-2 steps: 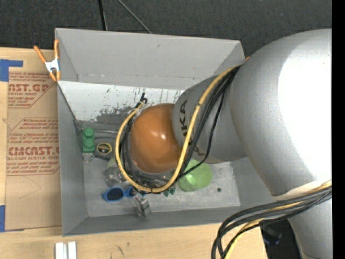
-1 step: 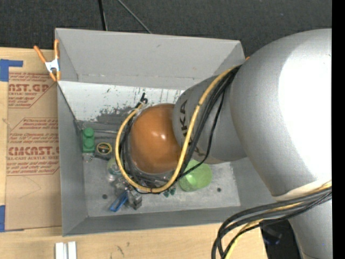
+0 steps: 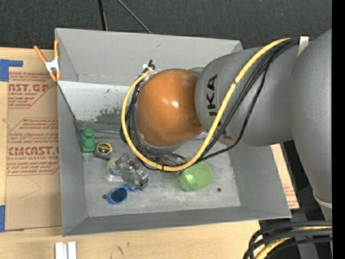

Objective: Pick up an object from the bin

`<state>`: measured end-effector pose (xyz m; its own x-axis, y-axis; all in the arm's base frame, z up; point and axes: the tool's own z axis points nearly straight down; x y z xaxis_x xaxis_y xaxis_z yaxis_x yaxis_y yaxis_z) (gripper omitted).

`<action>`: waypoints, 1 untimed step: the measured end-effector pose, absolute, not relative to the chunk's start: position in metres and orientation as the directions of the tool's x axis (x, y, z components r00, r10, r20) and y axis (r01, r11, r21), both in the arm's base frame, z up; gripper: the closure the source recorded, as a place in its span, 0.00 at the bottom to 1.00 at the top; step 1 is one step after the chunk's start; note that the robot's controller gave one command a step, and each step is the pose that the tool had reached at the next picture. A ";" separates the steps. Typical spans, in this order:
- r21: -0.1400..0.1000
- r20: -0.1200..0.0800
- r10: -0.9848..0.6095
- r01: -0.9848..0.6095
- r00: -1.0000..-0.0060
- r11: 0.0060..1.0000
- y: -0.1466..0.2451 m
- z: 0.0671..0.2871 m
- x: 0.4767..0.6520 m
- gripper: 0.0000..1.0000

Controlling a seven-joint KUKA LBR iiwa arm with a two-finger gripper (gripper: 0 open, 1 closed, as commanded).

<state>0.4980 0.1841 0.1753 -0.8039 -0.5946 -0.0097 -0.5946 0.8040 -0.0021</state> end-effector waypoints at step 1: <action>0.001 -0.002 -0.594 -0.594 -0.804 0.804 0.183 0.170 0.496 0.00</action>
Offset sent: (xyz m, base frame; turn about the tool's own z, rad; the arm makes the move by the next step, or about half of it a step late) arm 0.0000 0.0000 0.0000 0.0000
